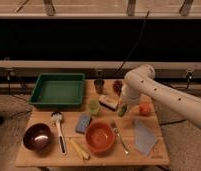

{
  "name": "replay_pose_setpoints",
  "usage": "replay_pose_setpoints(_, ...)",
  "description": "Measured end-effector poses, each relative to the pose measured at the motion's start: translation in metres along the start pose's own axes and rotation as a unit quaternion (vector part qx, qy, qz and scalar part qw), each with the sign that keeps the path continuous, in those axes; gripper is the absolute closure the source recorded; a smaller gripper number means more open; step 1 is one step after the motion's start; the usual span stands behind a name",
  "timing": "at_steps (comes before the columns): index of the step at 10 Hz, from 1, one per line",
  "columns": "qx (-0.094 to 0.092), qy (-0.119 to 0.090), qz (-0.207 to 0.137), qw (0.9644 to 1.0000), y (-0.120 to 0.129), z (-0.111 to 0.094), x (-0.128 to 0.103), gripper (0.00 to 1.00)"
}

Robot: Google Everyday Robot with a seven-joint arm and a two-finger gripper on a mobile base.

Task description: Place pepper in table surface

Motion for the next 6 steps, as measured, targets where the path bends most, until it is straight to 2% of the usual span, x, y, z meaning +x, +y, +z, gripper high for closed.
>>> replay_pose_setpoints(1, -0.002, -0.001, 0.000, 1.0000, 0.0008, 0.0001, -0.0004, 0.71)
replay_pose_setpoints(6, -0.001, -0.001, 0.001, 1.0000, 0.0011, 0.0005, -0.0002, 0.71)
